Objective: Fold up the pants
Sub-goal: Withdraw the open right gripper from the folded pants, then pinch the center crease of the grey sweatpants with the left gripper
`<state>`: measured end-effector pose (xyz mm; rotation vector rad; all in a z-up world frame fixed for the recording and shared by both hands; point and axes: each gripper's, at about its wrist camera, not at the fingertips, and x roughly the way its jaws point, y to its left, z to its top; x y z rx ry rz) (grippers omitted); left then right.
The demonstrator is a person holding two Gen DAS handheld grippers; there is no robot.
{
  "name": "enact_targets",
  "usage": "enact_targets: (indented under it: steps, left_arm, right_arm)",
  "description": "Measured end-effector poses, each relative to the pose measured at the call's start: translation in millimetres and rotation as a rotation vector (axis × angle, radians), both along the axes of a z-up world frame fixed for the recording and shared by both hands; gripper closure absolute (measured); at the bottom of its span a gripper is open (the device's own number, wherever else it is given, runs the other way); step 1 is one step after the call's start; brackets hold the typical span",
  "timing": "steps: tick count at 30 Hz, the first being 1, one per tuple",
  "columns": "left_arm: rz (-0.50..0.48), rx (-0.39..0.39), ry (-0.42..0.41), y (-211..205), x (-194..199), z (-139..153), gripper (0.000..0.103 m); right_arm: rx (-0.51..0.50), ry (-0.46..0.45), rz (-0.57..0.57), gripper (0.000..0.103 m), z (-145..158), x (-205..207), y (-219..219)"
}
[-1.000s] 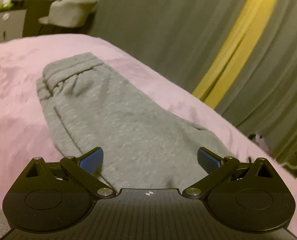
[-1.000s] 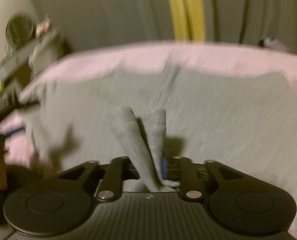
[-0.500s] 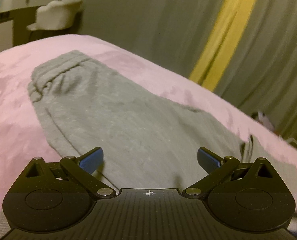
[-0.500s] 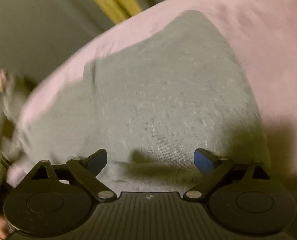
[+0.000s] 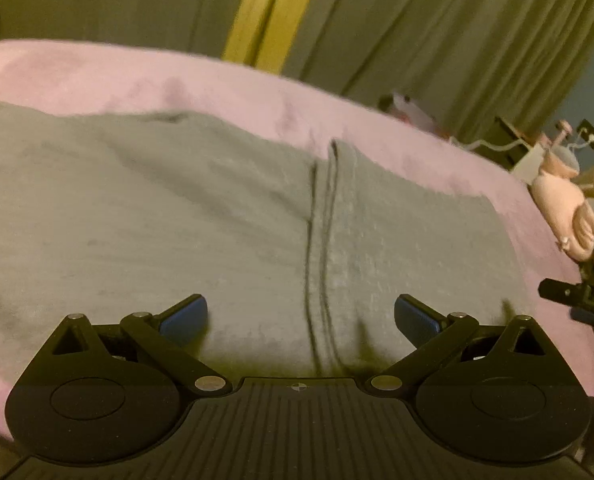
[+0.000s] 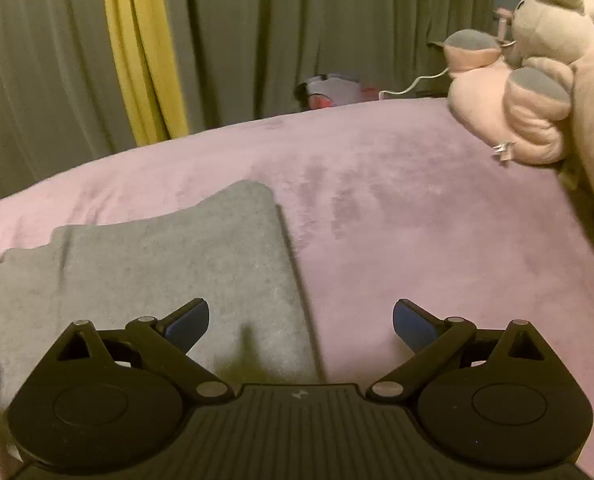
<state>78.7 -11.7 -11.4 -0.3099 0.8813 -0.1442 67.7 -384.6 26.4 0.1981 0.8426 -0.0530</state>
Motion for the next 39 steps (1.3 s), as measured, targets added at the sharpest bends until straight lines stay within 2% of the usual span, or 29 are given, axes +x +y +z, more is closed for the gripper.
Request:
enact_targets:
  steps: [2,6,9,12,14,18,20,23,27,31,39]
  left_arm:
    - [0.002,-0.020,0.036,-3.0,14.7,-7.2,0.001]
    - [0.025,-0.035,0.074,-8.6,28.0,-19.8,0.012]
    - [0.029,0.005,0.078,-18.9,26.5,-26.6,0.015]
    - [0.013,0.058,0.073,-28.9,25.6,-27.3,0.023]
    - [0.010,0.065,0.074,-32.7,26.0,-26.9,0.031]
    - [-0.004,0.079,0.072,-38.4,27.1,-27.4,0.036]
    - [-0.020,0.081,0.070,-41.5,27.2,-26.9,0.044]
    - [-0.040,0.066,0.071,-43.7,28.7,-27.6,0.052]
    - [-0.031,0.033,0.069,-41.9,33.0,-30.0,0.056]
    - [-0.002,-0.030,0.067,-30.6,34.6,-31.9,0.071]
    - [-0.017,-0.098,0.024,-20.9,29.9,-36.6,0.080]
  right_arm:
    - [0.015,0.030,0.035,0.004,-6.5,9.0,5.6]
    - [0.021,0.071,-0.005,0.004,-16.2,22.8,2.5]
    - [0.058,0.089,-0.054,0.004,-18.8,18.6,-5.6]
    - [0.100,0.090,-0.090,0.004,-23.2,17.0,-17.2]
    - [0.112,0.087,-0.104,0.004,-25.8,17.1,-20.2]
    - [0.117,0.081,-0.092,0.004,-28.1,19.6,-20.7]
    - [0.106,0.080,-0.084,0.004,-27.9,20.0,-18.9]
    - [0.090,0.075,-0.075,0.004,-28.0,20.5,-15.4]
    - [0.059,0.077,-0.065,0.004,-29.4,22.8,-11.6]
    - [0.036,0.072,-0.058,0.004,-29.7,23.9,-6.6]
    - [0.009,0.061,-0.051,0.004,-29.7,25.3,-1.5]
